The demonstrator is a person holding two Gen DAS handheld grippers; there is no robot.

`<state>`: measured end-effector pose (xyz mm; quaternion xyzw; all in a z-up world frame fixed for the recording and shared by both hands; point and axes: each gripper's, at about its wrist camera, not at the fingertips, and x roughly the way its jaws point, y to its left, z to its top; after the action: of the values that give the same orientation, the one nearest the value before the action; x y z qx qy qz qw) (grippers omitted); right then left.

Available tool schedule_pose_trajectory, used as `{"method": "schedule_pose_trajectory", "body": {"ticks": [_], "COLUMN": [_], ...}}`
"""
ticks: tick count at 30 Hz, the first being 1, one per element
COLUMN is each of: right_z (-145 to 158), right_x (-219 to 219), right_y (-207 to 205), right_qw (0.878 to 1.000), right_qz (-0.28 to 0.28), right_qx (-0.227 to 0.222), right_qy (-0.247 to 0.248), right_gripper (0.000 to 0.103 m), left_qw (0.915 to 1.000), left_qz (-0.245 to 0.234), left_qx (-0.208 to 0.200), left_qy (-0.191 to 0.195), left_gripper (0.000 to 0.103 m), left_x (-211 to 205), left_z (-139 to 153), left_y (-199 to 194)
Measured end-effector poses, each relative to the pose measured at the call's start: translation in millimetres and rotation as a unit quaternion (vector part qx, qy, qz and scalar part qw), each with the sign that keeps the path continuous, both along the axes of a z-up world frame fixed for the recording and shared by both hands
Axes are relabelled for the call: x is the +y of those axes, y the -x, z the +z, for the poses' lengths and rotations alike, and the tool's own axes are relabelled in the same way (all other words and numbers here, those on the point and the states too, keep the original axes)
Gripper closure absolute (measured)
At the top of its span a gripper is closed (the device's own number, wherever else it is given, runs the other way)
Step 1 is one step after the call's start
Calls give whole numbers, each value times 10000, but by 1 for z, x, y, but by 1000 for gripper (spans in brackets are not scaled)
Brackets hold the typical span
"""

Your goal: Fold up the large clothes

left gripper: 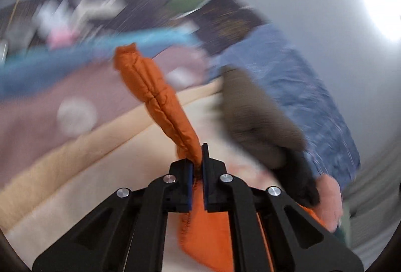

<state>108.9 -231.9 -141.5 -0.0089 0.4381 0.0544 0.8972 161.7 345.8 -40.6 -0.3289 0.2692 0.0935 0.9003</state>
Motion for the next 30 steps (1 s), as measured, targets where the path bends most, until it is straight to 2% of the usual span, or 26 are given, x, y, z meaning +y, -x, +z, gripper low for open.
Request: {"method": "schedule_pose_trajectory", "body": {"ticks": [2,4,5,6,8,10,11,12,13,14,15,18,20,25,27,30], "right_z": [0,0,0,0,1,2,4,7,13,19,25,47,61,77,80,88], "right_x": [-1,-1,-1,-1,-3,-8,-11,-16,-26,-36,-48,-98,-130,-158,-156,-146], "right_y": [1,2,2,3,5,7,8,11,16,21,27,49,65,72,63,38], "right_qw": [10000,9999,9999,9999,9998,9993,9989,9981,9964,9945,9920,9817,9756,9705,9680,9686], "right_qz": [21,44,52,58,72,87,94,94,49,-33,-153,-640,-874,-904,-745,-554], "right_qx": [-11,-19,-26,-34,-46,-57,-66,-72,-81,-100,-138,-373,-560,-650,-591,-601], "right_qy": [-46,-89,-104,-117,-186,-355,-460,-602,-839,-1041,-1246,-1753,-1936,-2139,-2324,-2347], "right_gripper": [30,28,27,27,26,26,25,25,25,25,25,25,25,25,25,26], "left_qw": [9975,9876,9808,9681,9507,9276,9203,9070,8978,8880,8741,8460,8421,8580,8651,8784], "left_qz": [-372,-910,-1145,-1519,-2039,-2760,-2978,-3372,-3642,-3915,-4267,-4772,-4822,-4775,-4589,-4215], "left_qx": [-399,-857,-1018,-1188,-1306,-1285,-1240,-1130,-1017,-876,-694,-373,-249,112,142,189], "left_qy": [-441,-953,-1209,-1597,-1937,-2164,-2213,-2253,-2258,-2246,-2214,-2347,-2403,-1892,-2021,-2246], "left_gripper": [98,98,98,98,97,97,93,88,84,75,69,56,53,50,42,42], "left_x": [-38,-93,-119,-162,-215,-285,-306,-340,-363,-383,-406,-442,-446,-427,-416,-388], "left_z": [40,81,96,112,121,115,110,97,85,71,54,19,5,-3,-3,-2], "left_y": [5,12,15,16,19,17,16,16,16,16,17,28,28,22,25,29]}}
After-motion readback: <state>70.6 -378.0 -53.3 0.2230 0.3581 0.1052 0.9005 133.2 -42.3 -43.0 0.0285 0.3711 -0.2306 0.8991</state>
